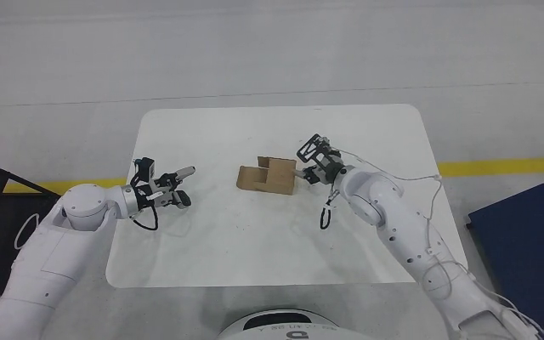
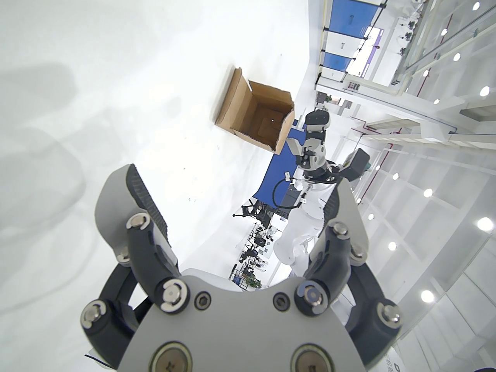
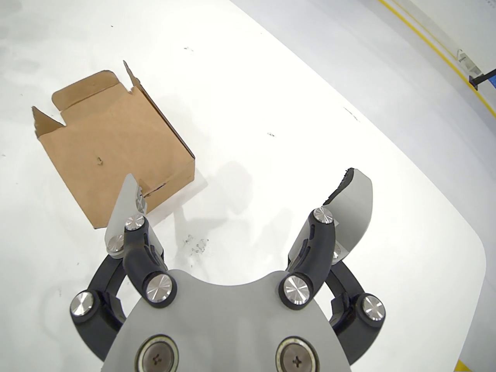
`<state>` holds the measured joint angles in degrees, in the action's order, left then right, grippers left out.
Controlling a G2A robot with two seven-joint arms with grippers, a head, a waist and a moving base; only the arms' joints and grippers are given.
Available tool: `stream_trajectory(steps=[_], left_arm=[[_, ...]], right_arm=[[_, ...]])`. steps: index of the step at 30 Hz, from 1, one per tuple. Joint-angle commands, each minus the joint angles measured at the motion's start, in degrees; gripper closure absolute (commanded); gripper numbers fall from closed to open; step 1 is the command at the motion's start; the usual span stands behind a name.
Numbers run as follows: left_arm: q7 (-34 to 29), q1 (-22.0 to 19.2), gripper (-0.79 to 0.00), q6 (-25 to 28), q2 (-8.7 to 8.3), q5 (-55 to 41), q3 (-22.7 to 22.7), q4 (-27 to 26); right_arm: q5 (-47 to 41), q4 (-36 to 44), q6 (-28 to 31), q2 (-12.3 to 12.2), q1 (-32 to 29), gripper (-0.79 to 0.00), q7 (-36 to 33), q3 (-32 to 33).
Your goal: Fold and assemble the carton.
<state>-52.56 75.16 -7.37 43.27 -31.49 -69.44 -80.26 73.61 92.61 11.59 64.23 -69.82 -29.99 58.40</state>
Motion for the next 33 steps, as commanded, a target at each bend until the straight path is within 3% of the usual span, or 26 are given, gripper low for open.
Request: stream_trajectory(steps=[1,18,25,33], left_arm=[[0.0,0.0,-0.785,0.0,0.0,0.0,0.0,0.0],[0.0,0.0,-0.785,0.0,0.0,0.0,0.0,0.0],[0.0,0.0,-0.785,0.0,0.0,0.0,0.0,0.0],[1.3,-0.4,-0.785,0.4,0.26,2.2,0.6,-2.6]], right_arm=[[0.3,-0.3,-0.6,0.0,0.0,-0.785,-0.4,0.2],[0.7,0.9,1.9,-0.5,-2.3,-0.785,-7.6,4.1],[-6.2,4.5,3.4,-0.1,-3.1,-0.785,0.2,5.3],[-7.7,-1.5,4.0,1.9,1.6,-0.785,3.0,-1.9]])
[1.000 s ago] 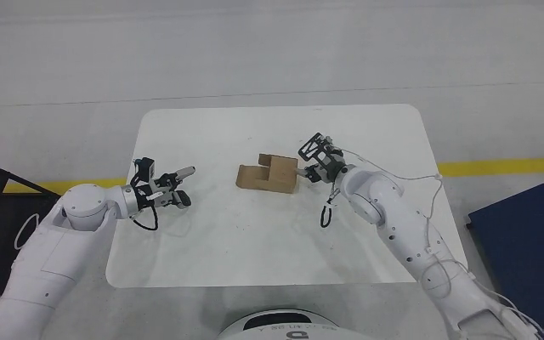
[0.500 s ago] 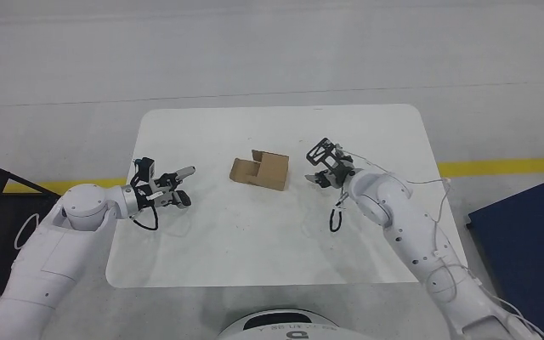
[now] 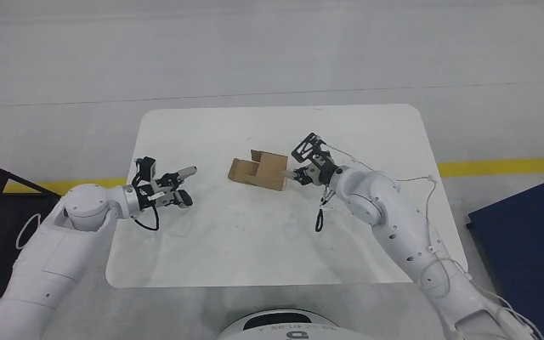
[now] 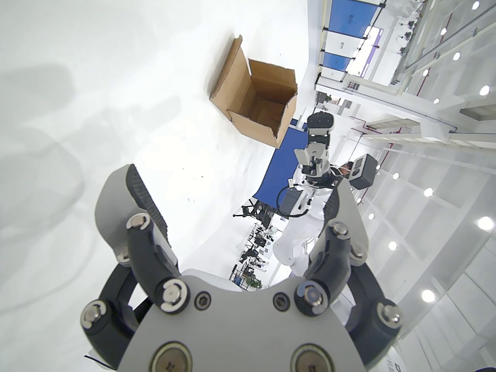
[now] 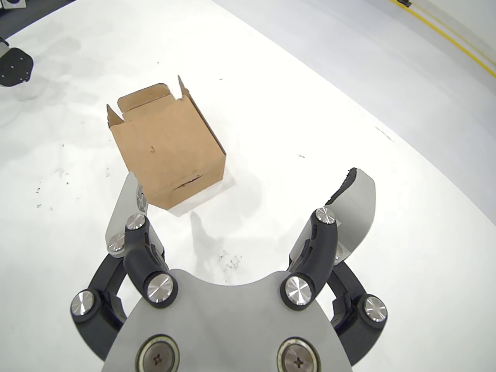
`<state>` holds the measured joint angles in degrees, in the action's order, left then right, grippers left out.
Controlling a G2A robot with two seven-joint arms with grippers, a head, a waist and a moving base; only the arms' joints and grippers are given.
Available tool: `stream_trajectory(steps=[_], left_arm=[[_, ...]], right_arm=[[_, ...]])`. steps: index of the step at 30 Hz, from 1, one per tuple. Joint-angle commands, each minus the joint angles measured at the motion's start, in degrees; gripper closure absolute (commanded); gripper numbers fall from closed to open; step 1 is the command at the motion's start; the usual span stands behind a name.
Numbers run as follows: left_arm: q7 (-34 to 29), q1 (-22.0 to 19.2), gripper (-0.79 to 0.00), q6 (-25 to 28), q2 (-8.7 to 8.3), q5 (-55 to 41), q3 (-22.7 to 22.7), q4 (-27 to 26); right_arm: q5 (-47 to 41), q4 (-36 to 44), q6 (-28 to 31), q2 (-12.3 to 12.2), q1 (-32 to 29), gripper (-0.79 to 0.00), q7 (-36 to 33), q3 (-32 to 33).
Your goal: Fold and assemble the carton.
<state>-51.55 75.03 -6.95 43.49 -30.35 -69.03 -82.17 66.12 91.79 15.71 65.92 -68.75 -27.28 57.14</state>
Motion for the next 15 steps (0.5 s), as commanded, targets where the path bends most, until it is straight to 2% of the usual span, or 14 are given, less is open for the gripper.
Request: stream_trajectory(steps=[1,2,3,4,5,7,10,15], left_arm=[[0.4,-0.8,-0.785,0.1,0.05,2.6,0.3,-1.6],[0.7,-1.3,-0.64,0.1,0.08,3.9,0.3,-2.3],[0.7,-1.9,-0.357,0.2,0.09,4.9,0.3,-2.8],[0.5,-2.5,-0.268,0.4,0.11,5.9,0.3,-3.2],[0.2,-3.2,-0.234,0.2,0.13,6.9,0.4,-3.6],[-0.3,-4.9,-0.246,-0.5,0.21,10.5,1.2,-4.3],[-0.8,-7.8,-0.329,-0.5,0.63,17.7,4.0,-5.7],[-2.7,-13.4,-0.354,-0.1,2.47,21.7,10.4,-6.5]], right_arm=[[-0.4,-1.4,-0.2,0.4,1.0,-0.785,0.7,-1.1],[-0.5,-1.9,-0.3,0.6,1.4,-0.785,0.9,-1.4],[-0.6,-2.3,-0.3,0.7,1.7,-0.785,1.3,-1.7],[-0.7,-2.6,-0.4,0.8,1.9,-0.785,1.5,-1.8],[-0.7,-2.7,-0.6,0.8,1.9,-0.785,1.7,-1.6],[-0.8,-2.5,-1.0,0.8,1.5,-0.785,2.1,-0.9],[-0.9,-1.5,-1.4,0.6,0.4,-0.785,2.3,0.1],[-0.7,0.3,-1.5,0.5,-0.9,-0.785,2.5,1.0]])
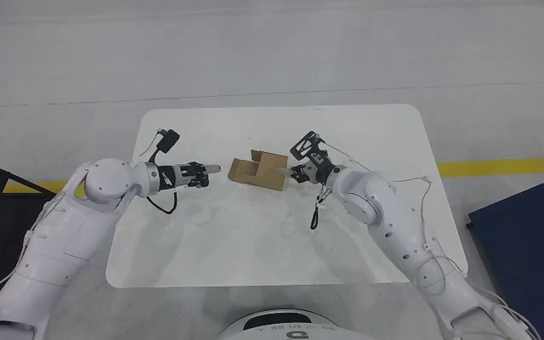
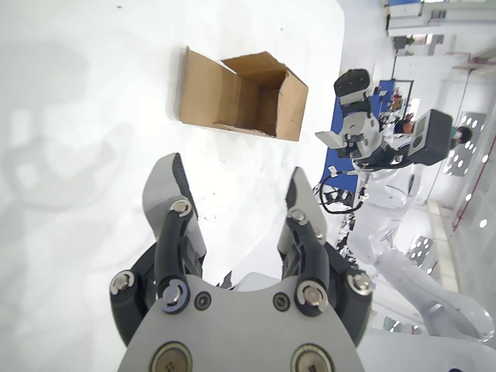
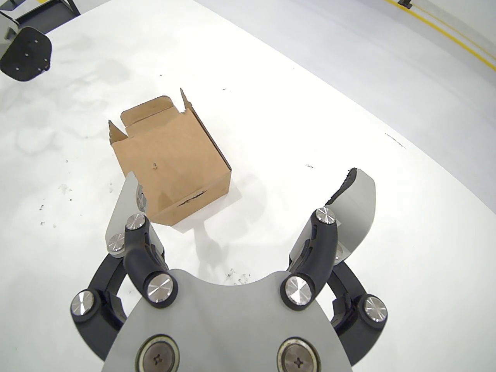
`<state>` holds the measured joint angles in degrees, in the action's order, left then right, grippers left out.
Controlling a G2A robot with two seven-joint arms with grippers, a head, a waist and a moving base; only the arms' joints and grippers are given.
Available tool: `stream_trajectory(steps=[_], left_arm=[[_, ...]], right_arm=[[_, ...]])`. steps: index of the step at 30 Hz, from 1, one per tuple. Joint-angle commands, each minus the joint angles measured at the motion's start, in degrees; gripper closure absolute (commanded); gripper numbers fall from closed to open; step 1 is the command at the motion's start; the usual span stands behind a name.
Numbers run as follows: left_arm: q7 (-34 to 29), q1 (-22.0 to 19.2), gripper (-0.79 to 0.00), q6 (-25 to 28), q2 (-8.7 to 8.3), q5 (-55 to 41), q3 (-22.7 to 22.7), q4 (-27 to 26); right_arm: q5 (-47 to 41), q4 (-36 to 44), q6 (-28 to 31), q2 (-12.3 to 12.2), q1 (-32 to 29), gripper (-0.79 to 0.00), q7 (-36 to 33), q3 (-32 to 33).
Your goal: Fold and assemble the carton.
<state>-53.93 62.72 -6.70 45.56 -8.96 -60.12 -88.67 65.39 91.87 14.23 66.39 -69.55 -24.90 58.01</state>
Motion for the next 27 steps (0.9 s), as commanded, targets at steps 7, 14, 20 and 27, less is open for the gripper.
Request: stream_trajectory(steps=[7,14,20,27], left_arm=[[-1.8,-8.5,-0.409,-6.9,4.31,-2.1,10.8,2.9],[-2.8,-15.1,-0.533,-18.3,8.26,-6.4,17.5,9.5],[-2.6,-19.2,-0.363,-26.9,11.14,-10.2,20.9,15.5],[-1.2,-21.9,-0.391,-31.6,13.65,-12.5,23.5,20.3]], right_arm=[[0.4,2.3,-0.7,-0.3,-2.0,-0.785,1.0,2.5],[0.5,3.7,-0.6,-0.8,-3.9,-0.785,1.3,5.1],[0.3,4.2,-0.3,-0.9,-4.7,-0.785,1.7,6.4],[0.3,4.2,0.3,-1.0,-5.2,-0.785,2.0,7.5]])
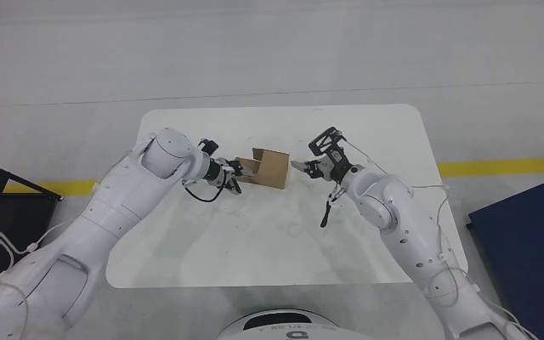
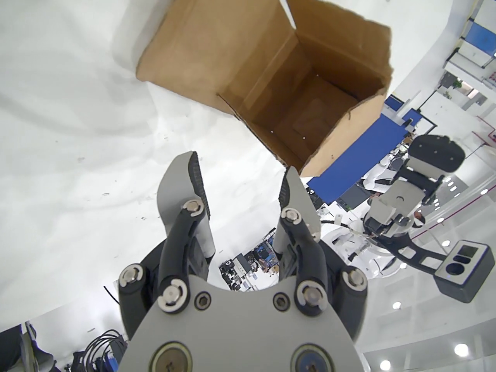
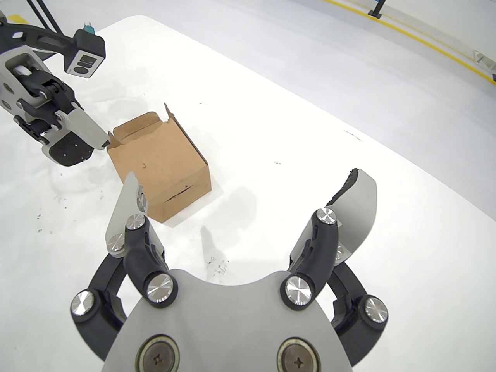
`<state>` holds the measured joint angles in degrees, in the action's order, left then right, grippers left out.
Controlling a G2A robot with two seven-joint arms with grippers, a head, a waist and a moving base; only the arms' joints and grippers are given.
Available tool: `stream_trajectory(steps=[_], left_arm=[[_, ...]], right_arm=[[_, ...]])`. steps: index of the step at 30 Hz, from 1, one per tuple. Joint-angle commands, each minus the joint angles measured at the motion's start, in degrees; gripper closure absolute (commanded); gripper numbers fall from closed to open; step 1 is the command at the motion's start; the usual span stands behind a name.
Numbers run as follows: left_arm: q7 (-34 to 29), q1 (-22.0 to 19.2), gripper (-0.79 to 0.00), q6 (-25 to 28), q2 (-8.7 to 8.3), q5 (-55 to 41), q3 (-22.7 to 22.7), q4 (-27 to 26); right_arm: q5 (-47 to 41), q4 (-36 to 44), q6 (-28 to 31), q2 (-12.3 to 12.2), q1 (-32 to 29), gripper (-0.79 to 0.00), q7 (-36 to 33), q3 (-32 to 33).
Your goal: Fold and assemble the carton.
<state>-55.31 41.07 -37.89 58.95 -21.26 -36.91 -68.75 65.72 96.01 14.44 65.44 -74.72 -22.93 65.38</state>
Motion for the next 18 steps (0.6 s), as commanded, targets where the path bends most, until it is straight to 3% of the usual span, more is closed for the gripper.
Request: stream_trajectory(steps=[1,4,14,18], left_arm=[[0.3,-0.5,-0.397,-0.7,0.55,-0.4,0.5,0.9],[1.1,-1.2,-0.446,-1.0,1.31,-1.7,0.6,2.3],[1.9,-2.0,-0.388,-1.5,2.11,-6.0,-1.7,5.7],[2.0,-2.3,-0.413,-2.7,2.53,-7.1,-1.8,6.4]], right_arm=[[0.0,0.0,0.2,0.0,-0.1,-0.785,0.0,0.3],[-0.1,0.2,0.4,-0.1,-0.3,-0.785,0.0,0.7],[-0.3,0.3,1.4,-0.1,-0.7,-0.785,0.1,1.6],[-0.4,0.1,1.6,-0.1,-0.7,-0.785,0.3,1.8]])
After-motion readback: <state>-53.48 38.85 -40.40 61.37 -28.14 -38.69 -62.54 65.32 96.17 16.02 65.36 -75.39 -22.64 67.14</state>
